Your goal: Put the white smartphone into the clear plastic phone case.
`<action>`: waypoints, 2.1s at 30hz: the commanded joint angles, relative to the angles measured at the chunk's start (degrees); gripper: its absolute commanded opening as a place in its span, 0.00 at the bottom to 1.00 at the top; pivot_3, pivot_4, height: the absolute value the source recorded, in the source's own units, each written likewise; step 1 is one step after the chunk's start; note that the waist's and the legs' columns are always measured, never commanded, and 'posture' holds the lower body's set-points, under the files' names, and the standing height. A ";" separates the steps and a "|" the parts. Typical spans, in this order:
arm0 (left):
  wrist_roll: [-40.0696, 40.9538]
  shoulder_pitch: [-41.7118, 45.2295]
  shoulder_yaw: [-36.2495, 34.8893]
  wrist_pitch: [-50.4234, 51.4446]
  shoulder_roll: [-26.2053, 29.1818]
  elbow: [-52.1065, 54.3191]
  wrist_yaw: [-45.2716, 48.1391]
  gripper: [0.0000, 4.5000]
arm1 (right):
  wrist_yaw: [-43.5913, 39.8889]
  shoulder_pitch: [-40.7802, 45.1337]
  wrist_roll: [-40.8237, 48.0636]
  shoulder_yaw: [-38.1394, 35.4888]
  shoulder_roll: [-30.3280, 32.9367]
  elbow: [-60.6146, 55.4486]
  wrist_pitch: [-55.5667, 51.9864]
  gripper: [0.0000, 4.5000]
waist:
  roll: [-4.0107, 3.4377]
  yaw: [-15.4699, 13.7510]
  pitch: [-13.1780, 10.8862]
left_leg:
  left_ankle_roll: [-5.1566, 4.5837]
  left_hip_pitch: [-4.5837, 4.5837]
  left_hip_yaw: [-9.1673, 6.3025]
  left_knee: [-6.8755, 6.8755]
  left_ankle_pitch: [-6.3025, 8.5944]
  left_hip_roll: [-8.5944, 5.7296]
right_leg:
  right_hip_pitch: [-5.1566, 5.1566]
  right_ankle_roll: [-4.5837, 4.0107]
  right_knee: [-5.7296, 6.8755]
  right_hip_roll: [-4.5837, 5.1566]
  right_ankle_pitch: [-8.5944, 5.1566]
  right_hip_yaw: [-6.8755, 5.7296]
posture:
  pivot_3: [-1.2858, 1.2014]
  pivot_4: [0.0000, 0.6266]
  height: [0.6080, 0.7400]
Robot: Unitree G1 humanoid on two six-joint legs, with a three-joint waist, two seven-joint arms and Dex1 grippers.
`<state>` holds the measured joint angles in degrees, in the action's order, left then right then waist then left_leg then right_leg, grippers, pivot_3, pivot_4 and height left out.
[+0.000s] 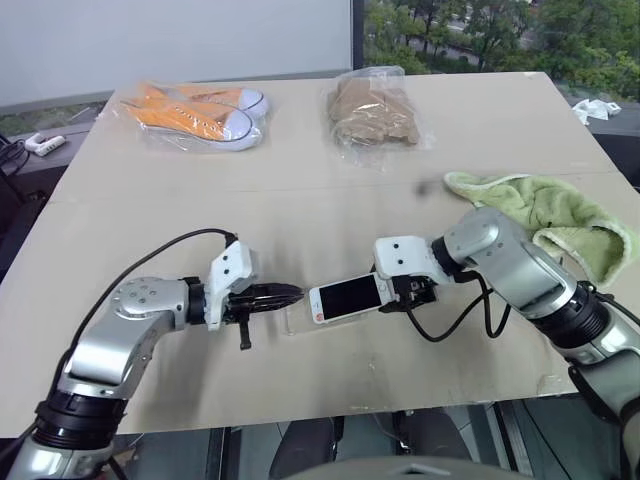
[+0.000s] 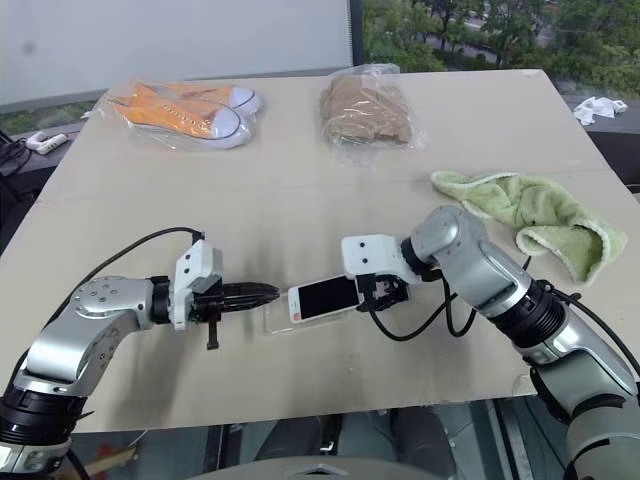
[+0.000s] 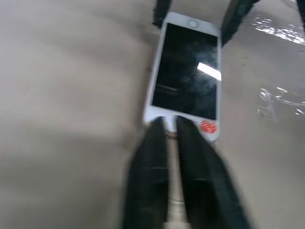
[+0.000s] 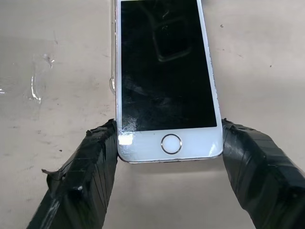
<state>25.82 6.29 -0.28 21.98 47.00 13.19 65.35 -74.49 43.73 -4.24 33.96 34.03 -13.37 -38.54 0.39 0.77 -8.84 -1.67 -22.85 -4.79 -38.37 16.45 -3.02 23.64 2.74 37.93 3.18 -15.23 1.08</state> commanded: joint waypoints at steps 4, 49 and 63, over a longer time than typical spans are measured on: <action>-3.59 2.76 3.77 -3.78 -3.11 -1.99 -0.41 0.01 | 0.48 1.97 -0.39 1.36 0.06 -1.11 -2.37 0.65 | 0.00 0.04 0.00 | 0.00 0.00 0.01 -0.02 0.00 -0.01 | 0.00 0.00 0.01 0.00 0.00 0.01 | 0.52 0.24 1.00; -13.79 3.85 13.28 -9.15 -5.19 -9.52 -1.95 0.01 | 4.61 4.32 1.28 5.09 -3.58 -5.72 -10.80 0.65 | 0.06 0.24 0.50 | 0.02 0.12 0.01 -0.10 -0.03 -0.01 | -0.02 0.00 0.17 -0.02 0.00 0.02 | 0.52 0.24 1.00; -14.20 3.67 13.63 -10.39 -4.99 -10.01 -2.20 0.00 | 4.57 4.56 6.46 0.42 -2.25 -7.17 -10.78 0.99 | 0.04 -0.04 0.72 | 0.03 0.15 -0.01 -0.15 -0.04 -0.05 | -0.09 0.01 0.19 0.02 0.01 0.00 | 0.52 0.24 1.00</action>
<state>14.83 11.49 11.27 10.35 41.55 5.99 63.40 -70.66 46.80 0.92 37.44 31.73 -18.25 -48.67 0.43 0.73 -8.13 -1.64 -22.70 -4.81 -38.52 16.41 -3.07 23.55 2.75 38.12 3.20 -15.22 1.08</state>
